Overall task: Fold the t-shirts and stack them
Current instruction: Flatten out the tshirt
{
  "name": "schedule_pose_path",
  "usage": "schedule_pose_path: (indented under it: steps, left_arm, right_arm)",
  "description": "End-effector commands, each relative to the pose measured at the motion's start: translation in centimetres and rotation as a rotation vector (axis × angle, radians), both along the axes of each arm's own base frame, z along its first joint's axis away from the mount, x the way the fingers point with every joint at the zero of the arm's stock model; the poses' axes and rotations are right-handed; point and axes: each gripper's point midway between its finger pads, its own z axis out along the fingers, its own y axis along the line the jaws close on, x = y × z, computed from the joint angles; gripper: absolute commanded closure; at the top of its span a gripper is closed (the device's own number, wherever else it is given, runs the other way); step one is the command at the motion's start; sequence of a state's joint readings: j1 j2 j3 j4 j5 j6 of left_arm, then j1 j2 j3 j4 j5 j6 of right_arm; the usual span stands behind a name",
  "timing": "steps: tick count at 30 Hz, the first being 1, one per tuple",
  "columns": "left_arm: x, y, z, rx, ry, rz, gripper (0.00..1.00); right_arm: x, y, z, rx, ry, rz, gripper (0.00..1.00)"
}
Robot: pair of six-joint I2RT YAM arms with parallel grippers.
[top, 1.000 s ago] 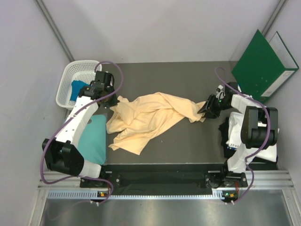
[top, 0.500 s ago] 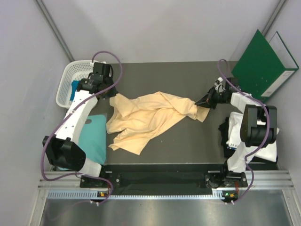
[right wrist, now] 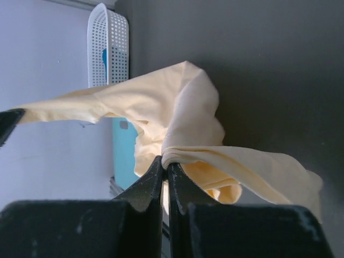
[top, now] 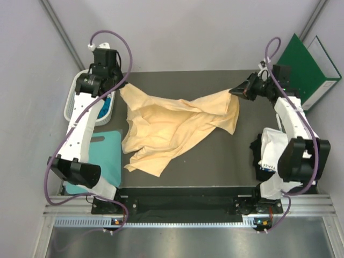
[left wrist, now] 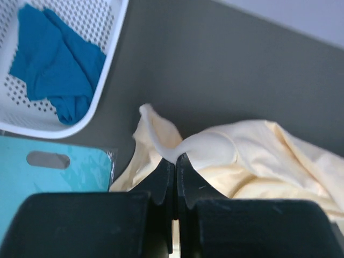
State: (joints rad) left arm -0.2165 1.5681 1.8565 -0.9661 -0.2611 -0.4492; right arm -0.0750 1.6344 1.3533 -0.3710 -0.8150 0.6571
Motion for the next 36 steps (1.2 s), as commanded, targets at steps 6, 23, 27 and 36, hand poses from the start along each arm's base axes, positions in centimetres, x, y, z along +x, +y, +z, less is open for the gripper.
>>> schedule_pose_path:
  steps: [6,23,27,36]
  left_arm:
    - [-4.4,2.7,10.7,0.012,-0.237,0.064,1.0]
    - [-0.6,0.5,5.5,0.066,-0.127,-0.086,1.0]
    - [2.6,-0.2,3.7,0.075,-0.117,-0.089,1.0]
    - [6.8,-1.4,-0.3,0.09,-0.025,-0.126,1.0]
  right_arm:
    - [-5.9,-3.6,2.2,-0.34,-0.013,-0.069,1.0]
    - [-4.0,-1.9,-7.5,-0.023,0.123,-0.123,1.0]
    - [3.3,-3.3,-9.3,0.022,0.106,-0.192,1.0]
    - [8.8,-8.5,-7.7,-0.075,0.047,-0.404,0.38]
